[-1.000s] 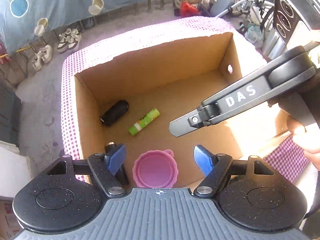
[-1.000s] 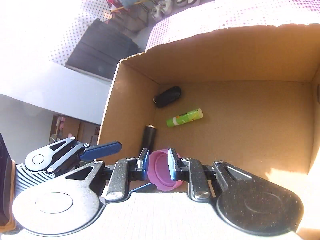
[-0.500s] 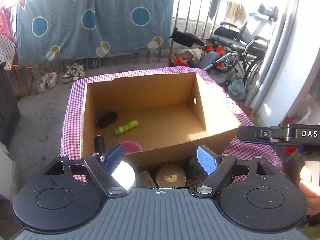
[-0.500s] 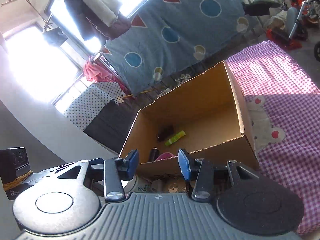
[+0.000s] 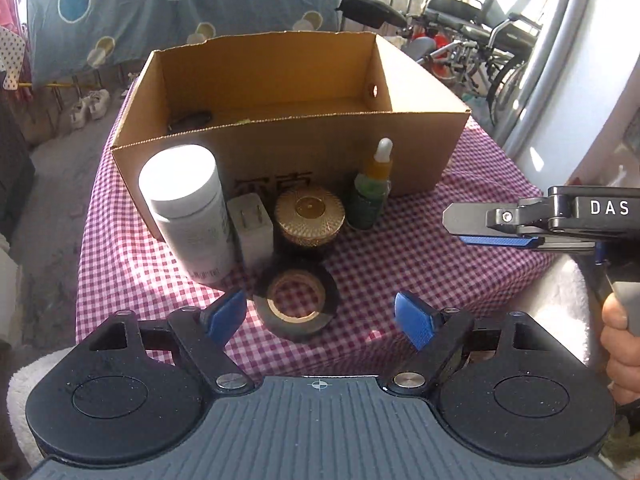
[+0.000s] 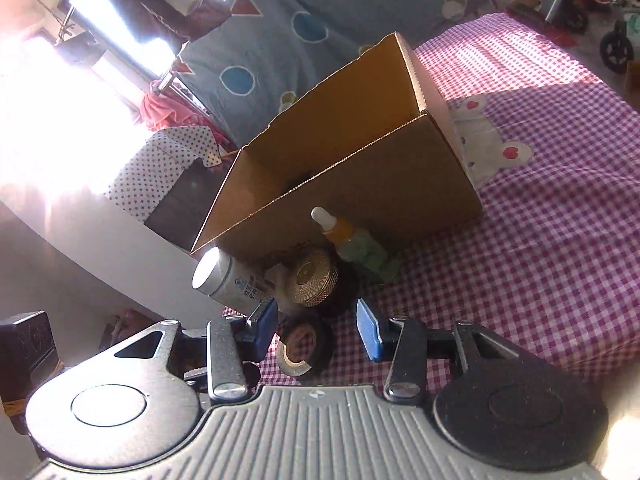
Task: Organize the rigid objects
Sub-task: 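Move the right tool to the black tape roll and grasp its rim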
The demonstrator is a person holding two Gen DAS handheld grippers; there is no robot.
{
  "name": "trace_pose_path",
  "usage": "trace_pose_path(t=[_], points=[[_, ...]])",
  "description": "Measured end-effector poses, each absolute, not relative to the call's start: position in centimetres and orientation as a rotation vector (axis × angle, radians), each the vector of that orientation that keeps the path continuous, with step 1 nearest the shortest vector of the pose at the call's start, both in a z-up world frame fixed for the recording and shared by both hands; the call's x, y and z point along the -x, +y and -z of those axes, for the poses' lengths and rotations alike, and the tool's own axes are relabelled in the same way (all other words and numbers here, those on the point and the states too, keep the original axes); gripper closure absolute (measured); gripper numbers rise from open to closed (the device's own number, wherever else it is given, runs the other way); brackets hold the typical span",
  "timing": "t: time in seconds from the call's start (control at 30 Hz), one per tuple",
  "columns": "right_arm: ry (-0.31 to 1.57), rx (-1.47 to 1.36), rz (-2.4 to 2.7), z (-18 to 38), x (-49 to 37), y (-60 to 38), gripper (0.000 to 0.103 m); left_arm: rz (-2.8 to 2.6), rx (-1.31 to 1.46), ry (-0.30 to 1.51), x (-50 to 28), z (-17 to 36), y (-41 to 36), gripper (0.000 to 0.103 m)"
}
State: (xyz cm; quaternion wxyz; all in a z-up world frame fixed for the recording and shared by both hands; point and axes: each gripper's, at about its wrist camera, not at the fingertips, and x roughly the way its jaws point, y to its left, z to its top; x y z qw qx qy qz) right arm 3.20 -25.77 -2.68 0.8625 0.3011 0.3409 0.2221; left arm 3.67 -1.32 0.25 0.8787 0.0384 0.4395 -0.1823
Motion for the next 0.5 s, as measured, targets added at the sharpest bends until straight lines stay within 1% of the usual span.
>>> trace_pose_path(t=[0.13,0.27,0.4,0.5], points=[[0.774,-0.604,-0.487,3.6,-4.2,-23.8,0.057,0.345,-0.135,0.928,-3.9,1.5,-1.8,0.021],[0.812,-0.569,-0.504,4.1,-5.4,-21.8,0.057,0.324,-0.177,0.926,-4.4,3.3,-2.3,0.025],[0.846,-0.521,-0.5,4.8,-6.6,-19.9,0.064,0.336,-0.195,0.952,-5.2,4.7,-2.5,0.029],[0.862,-0.465,-0.494,5.0,-7.2,-18.5,0.066,0.346,-0.203,0.963,-5.6,5.4,-2.5,0.032]])
